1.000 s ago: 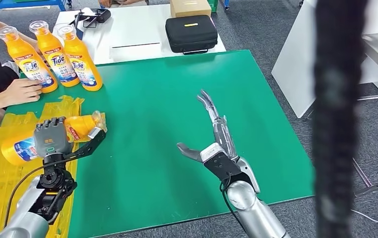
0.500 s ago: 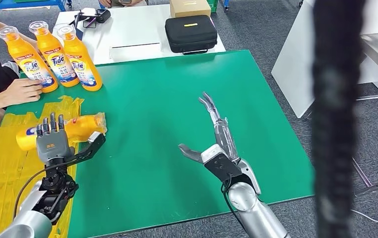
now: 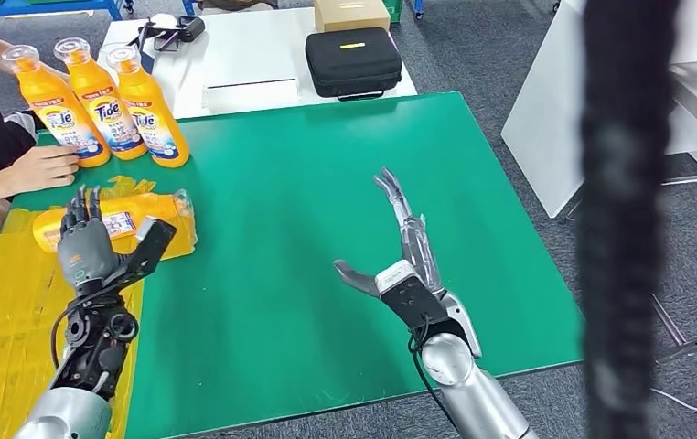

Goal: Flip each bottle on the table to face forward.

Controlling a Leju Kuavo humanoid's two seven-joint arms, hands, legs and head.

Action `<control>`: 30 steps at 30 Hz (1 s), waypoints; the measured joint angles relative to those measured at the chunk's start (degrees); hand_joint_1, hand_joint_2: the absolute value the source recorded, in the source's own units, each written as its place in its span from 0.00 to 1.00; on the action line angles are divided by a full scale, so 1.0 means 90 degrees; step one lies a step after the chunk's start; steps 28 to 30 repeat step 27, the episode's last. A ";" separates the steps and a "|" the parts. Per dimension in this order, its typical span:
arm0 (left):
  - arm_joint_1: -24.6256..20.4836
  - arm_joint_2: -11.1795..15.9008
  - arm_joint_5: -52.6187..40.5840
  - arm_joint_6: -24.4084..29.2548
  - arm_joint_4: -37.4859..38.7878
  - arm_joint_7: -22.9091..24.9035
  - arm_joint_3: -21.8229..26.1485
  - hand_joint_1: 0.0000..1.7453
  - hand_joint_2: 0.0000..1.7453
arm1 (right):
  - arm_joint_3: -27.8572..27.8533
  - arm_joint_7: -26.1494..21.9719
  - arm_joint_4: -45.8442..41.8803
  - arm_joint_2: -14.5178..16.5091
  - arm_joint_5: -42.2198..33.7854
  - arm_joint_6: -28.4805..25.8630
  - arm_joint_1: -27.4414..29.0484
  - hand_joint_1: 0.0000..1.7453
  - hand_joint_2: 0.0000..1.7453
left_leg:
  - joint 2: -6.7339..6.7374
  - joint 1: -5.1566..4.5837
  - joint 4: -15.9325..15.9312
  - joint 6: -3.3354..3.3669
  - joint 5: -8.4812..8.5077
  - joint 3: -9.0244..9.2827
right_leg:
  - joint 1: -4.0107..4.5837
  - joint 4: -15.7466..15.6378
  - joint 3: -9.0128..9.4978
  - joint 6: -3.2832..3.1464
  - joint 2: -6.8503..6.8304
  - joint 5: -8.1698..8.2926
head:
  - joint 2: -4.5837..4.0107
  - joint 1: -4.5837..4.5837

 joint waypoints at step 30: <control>0.3552 -0.0205 0.6660 -0.5230 -0.5438 -0.0594 -0.2607 0.00 0.00 | -0.0199 -0.1048 -0.1163 0.0038 -0.0903 0.0290 0.1542 0.00 1.00 | -0.0006 0.0000 -0.0003 0.0004 -0.0028 0.0002 | -0.0001 -0.0004 0.0006 0.0012 -0.0002 -0.0026 | 0.0000 0.0001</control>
